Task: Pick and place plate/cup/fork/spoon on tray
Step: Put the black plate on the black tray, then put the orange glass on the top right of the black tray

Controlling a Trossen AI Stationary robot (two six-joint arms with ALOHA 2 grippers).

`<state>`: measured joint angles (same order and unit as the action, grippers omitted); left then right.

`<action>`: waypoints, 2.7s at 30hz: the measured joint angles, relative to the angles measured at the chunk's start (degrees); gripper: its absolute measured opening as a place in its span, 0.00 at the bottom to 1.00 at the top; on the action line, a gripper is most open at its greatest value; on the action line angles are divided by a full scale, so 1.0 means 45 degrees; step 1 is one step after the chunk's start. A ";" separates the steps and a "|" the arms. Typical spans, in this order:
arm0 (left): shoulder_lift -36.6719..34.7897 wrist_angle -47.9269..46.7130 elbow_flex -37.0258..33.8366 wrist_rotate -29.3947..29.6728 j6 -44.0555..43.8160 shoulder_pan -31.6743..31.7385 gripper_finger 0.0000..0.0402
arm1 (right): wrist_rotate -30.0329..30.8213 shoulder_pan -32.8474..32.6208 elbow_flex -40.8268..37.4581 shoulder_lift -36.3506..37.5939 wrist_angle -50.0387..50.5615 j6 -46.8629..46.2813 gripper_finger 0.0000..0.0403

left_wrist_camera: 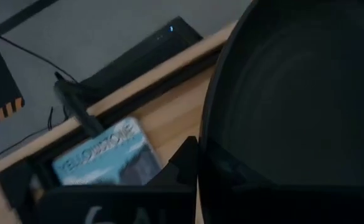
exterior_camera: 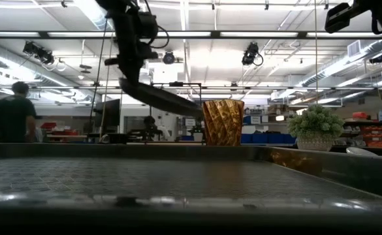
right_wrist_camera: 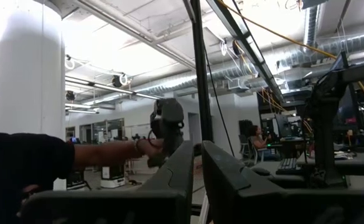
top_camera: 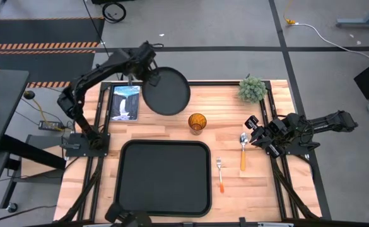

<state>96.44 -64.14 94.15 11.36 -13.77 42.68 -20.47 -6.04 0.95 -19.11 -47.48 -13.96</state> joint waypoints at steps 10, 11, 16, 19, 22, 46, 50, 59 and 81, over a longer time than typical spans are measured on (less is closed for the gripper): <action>-0.0024 -0.3781 0.0527 -0.1520 0.1032 -0.1307 0.03 | 0.0000 0.0000 0.0000 0.0000 0.0000 0.0107 0.10; -0.0020 -0.3865 0.0346 -0.1582 0.1005 -0.1550 0.03 | -0.0001 -0.0005 0.0000 0.0000 0.0000 0.0107 0.10; -0.0013 -0.3714 -0.0934 -0.2108 0.0868 -0.2997 0.03 | -0.0015 0.0000 0.0000 0.0000 0.0000 0.0097 0.10; -0.0005 -0.3579 -0.1757 -0.2862 0.0863 -0.3807 0.03 | -0.0019 -0.0005 0.0001 0.0000 0.0000 0.0095 0.10; -0.0005 -0.3184 -0.2377 -0.2768 0.0718 -0.4435 0.03 | -0.0024 -0.0003 0.0000 -0.0002 -0.0024 0.0107 0.10; 0.1956 0.1388 -0.2681 -0.1369 -0.0034 0.0232 0.03 | 0.0000 -0.0004 0.0000 0.0000 -0.0102 0.0047 0.10; 0.2657 0.2161 -0.2676 -0.1290 -0.0536 0.0169 0.03 | 0.0002 0.0000 0.0000 0.0000 -0.0101 0.0044 0.10; 0.3347 0.2090 -0.2676 -0.1032 -0.1139 -0.0059 0.18 | 0.0004 -0.0004 0.0000 0.0000 -0.0097 0.0039 0.10; 0.2205 0.3343 -0.1866 -0.2286 -0.1898 -0.4892 0.32 | 0.0416 -0.0001 0.0000 0.0000 -0.0083 0.0552 0.10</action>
<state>106.37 -49.10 85.75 1.07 -22.31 20.66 -18.60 -6.05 0.95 -19.11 -47.86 -11.47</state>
